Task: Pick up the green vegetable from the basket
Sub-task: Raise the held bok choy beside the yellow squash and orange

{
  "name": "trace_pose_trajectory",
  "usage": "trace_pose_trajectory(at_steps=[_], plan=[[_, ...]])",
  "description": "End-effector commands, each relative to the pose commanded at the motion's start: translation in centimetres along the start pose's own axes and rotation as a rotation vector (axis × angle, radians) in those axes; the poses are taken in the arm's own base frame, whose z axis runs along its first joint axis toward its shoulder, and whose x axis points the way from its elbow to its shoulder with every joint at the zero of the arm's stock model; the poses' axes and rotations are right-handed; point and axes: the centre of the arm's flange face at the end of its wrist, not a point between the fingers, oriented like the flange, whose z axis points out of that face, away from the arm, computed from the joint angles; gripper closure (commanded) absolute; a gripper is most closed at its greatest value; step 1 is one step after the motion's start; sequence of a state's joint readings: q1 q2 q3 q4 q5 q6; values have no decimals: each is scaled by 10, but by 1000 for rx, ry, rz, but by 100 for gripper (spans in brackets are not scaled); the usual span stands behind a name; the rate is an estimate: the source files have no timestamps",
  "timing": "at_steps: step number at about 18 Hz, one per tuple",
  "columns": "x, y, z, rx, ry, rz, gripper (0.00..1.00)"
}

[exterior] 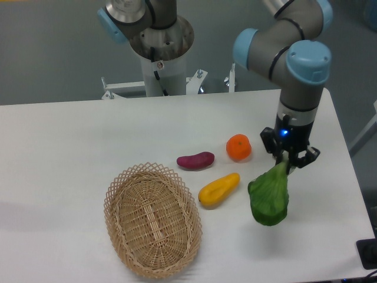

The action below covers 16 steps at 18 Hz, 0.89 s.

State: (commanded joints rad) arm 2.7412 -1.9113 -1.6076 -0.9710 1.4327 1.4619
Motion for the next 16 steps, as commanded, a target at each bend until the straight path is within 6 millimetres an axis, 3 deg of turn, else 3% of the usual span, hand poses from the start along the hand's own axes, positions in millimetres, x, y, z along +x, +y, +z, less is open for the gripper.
trace_pose_trajectory(at_steps=[16], plan=[[4, -1, 0, -1, 2, 4, 84]])
